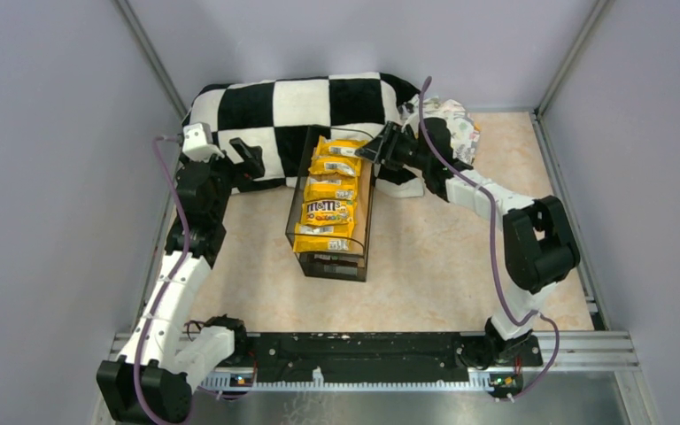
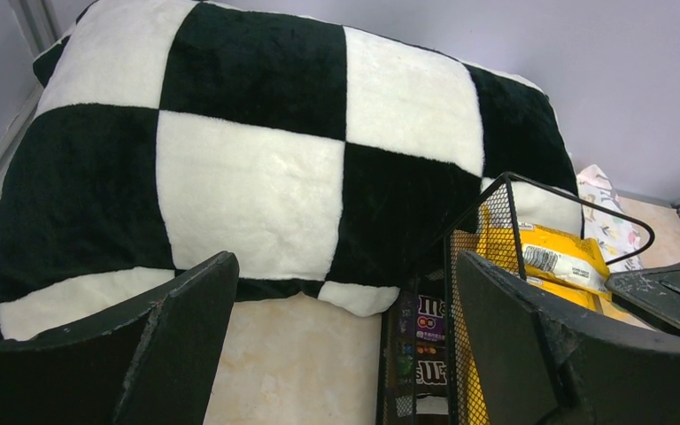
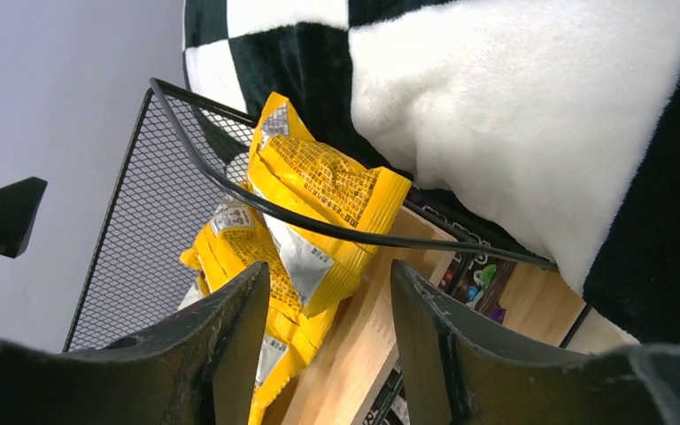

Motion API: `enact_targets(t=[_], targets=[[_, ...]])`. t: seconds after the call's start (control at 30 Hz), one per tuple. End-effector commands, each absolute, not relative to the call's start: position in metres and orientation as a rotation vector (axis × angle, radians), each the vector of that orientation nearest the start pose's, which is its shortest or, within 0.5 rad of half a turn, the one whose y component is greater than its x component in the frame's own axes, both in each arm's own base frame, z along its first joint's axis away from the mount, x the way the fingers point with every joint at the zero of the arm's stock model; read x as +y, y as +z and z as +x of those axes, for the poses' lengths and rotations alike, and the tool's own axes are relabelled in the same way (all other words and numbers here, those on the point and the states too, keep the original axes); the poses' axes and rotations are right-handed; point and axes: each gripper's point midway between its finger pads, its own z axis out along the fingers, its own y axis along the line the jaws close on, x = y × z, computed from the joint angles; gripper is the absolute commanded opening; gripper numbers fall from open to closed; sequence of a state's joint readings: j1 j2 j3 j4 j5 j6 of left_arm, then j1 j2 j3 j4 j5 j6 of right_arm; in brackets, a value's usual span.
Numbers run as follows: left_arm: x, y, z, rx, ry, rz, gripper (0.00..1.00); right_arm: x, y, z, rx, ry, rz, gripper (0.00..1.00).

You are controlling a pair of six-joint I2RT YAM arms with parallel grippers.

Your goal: Place and organize the candy bags onto the shelf

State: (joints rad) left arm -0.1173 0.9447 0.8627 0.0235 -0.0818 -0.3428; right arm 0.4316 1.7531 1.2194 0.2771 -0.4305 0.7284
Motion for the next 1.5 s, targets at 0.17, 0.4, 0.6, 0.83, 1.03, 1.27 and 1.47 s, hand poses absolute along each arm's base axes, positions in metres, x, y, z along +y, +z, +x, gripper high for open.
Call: enact_targets(t=[0.17, 0.4, 0.6, 0.83, 1.03, 1.27, 1.47], targets=[[-0.043, 0.323, 0.361, 1.578, -0.306, -0.239, 0.99, 0.305, 0.254, 0.419, 1.873, 1.197, -0.067, 0.57], [-0.050, 0.334, 0.357, 1.560, -0.332, -0.177, 0.99, 0.269, 0.276, 0.395, 1.880, 0.964, -0.154, 0.77], [-0.091, 0.361, 0.338, 1.477, -0.508, 0.054, 0.99, 0.223, 0.330, 0.348, 1.795, 0.771, -0.237, 0.93], [-0.121, 0.405, 0.289, 1.276, -0.650, 0.261, 0.99, 0.173, 0.389, 0.252, 1.625, 0.753, -0.263, 0.99], [-0.118, 0.443, 0.243, 1.166, -0.692, 0.239, 0.99, 0.112, 0.429, 0.184, 1.480, 0.667, -0.128, 0.99], [-0.103, 0.490, 0.170, 1.017, -0.682, 0.211, 0.99, 0.066, 0.467, 0.130, 1.324, 0.633, -0.020, 0.99], [-0.080, 0.520, 0.131, 0.956, -0.611, 0.128, 0.99, 0.062, 0.468, 0.135, 1.333, 0.605, 0.004, 0.99]])
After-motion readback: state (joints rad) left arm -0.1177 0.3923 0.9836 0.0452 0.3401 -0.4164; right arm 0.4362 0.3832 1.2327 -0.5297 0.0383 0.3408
